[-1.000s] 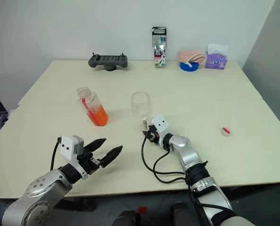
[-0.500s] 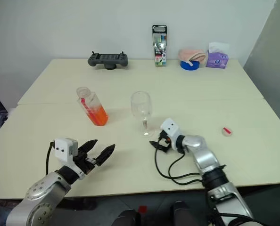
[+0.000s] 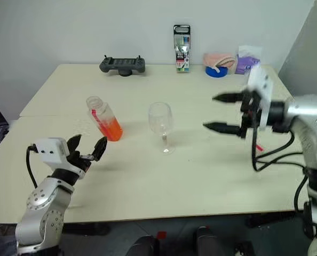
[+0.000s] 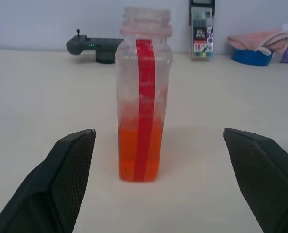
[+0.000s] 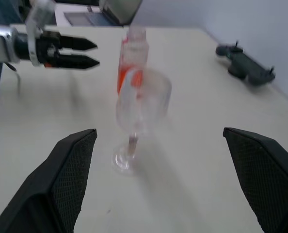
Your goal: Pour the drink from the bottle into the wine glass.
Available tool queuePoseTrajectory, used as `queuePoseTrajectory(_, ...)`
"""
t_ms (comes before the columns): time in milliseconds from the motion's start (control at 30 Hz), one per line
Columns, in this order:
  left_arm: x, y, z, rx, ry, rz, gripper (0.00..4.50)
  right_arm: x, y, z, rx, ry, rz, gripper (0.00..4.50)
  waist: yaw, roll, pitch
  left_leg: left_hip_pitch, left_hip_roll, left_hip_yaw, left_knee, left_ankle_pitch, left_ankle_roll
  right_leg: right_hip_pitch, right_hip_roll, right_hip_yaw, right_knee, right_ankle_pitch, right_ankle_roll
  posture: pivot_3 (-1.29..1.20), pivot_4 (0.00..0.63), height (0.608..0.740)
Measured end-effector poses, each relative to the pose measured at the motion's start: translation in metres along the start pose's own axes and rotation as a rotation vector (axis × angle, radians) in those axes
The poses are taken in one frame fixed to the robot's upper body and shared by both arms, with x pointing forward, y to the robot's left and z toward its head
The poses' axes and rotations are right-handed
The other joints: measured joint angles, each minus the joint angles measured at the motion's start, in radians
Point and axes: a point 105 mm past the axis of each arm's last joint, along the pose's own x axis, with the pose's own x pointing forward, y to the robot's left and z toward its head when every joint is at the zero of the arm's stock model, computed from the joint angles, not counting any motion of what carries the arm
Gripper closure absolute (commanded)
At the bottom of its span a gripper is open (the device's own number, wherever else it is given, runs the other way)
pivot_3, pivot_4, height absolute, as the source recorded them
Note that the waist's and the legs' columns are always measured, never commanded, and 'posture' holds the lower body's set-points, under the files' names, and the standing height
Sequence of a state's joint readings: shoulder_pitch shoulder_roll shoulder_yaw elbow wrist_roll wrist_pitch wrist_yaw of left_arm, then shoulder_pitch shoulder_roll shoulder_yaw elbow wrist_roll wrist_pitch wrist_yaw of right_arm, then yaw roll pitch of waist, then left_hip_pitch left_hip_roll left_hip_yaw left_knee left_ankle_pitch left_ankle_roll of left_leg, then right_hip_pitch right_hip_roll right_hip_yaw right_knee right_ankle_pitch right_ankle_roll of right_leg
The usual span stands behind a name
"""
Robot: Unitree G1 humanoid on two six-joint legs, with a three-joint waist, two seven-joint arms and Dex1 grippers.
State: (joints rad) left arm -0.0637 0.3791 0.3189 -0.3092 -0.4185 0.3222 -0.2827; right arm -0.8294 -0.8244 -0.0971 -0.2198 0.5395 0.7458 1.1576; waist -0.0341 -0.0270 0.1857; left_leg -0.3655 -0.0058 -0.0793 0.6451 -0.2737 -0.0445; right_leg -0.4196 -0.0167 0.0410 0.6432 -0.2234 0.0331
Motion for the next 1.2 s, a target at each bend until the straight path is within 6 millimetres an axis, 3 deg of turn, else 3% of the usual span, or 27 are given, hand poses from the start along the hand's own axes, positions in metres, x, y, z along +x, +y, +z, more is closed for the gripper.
queuePoseTrajectory(267, 0.026, 0.004, 0.019, 0.086, -0.022, -0.021, 0.0, 0.01, 0.007, 0.002, 0.008, -0.01, 0.071, 0.05, 0.005, 0.0, 0.0, -0.002, -0.002, 0.0, 0.0, 0.0, -0.001, -0.001, -0.003, 0.001, -0.001, 0.0, 0.002, 0.0, 0.15, 0.74)
queuePoseTrajectory(633, 0.076, -0.002, 0.019, 0.084, -0.016, -0.04, 0.0, 0.014, 0.008, -0.001, -0.015, 0.001, 0.082, 0.05, 0.004, 0.0, 0.0, -0.002, -0.002, 0.0, 0.001, 0.0, -0.001, -0.001, -0.002, 0.0, 0.0, 0.0, 0.002, 0.0, 0.15, 0.74)
queuePoseTrajectory(933, 0.093, 0.006, 0.002, 0.061, 0.009, -0.018, 0.0, 0.014, 0.01, 0.0, -0.032, 0.015, 0.071, 0.05, 0.004, 0.0, 0.0, -0.002, -0.002, 0.0, 0.0, 0.0, -0.001, -0.001, -0.003, 0.0, 0.0, 0.003, -0.003, 0.0, 0.15, 0.74)
queuePoseTrajectory(1067, 0.094, 0.004, 0.004, 0.062, -0.015, -0.038, 0.0, 0.013, 0.011, -0.001, -0.028, 0.022, 0.067, 0.05, 0.005, 0.0, 0.0, -0.003, -0.002, -0.001, 0.001, 0.0, -0.001, -0.002, -0.003, 0.0, 0.0, 0.003, -0.002, 0.0, 0.15, 0.74)
queuePoseTrajectory(1200, 0.094, 0.002, 0.006, 0.062, -0.031, -0.057, 0.91, 0.013, 0.012, -0.001, -0.031, 0.029, 0.062, 0.0, 0.005, 0.0, 0.0, -0.002, -0.002, 0.0, 0.001, 0.0, -0.001, -0.002, -0.003, 0.0, 0.0, 0.003, -0.002, 0.0, 0.15, 0.74)
